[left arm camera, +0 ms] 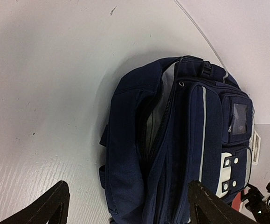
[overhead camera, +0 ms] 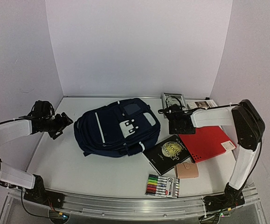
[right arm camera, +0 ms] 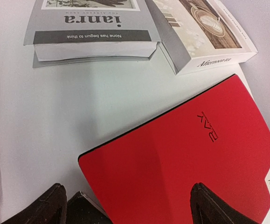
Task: Pack the student bag
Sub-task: Pick up the files from the center of the board.
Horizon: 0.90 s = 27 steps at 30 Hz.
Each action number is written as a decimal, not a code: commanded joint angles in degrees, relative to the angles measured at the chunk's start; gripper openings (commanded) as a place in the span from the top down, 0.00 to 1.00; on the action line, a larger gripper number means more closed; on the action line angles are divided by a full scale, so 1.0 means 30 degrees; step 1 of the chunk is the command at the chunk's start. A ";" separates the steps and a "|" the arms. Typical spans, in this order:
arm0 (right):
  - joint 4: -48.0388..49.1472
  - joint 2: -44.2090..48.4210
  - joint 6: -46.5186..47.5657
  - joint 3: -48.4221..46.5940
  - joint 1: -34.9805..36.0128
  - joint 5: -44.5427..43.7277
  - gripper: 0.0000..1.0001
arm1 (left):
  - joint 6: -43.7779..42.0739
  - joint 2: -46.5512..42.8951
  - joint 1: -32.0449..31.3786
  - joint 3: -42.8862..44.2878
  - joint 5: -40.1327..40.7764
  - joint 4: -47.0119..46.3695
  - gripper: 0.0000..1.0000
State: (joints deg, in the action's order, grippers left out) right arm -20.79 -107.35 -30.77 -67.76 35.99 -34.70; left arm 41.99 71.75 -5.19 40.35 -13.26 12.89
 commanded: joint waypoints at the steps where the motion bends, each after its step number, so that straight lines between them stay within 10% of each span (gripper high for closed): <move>1: -0.0262 -0.2097 0.0859 -0.1897 0.0052 -0.1637 0.14 | -0.0257 -0.0565 -0.0039 -0.0151 0.0209 0.0183 0.12; 17: -0.1127 -0.4725 0.0862 -0.3255 -0.0011 -0.3520 0.57 | -0.0375 -0.1329 -0.0042 -0.0003 0.0197 0.0730 0.11; 27: -0.1498 -0.5457 0.1043 -0.3870 -0.0213 -0.3095 0.66 | -0.0550 -0.2059 -0.0050 0.0195 0.0311 0.1661 0.11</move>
State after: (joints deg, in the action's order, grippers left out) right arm -22.65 -122.63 -27.61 -77.51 36.06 -42.38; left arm 41.76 68.01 -5.20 40.34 -13.26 16.29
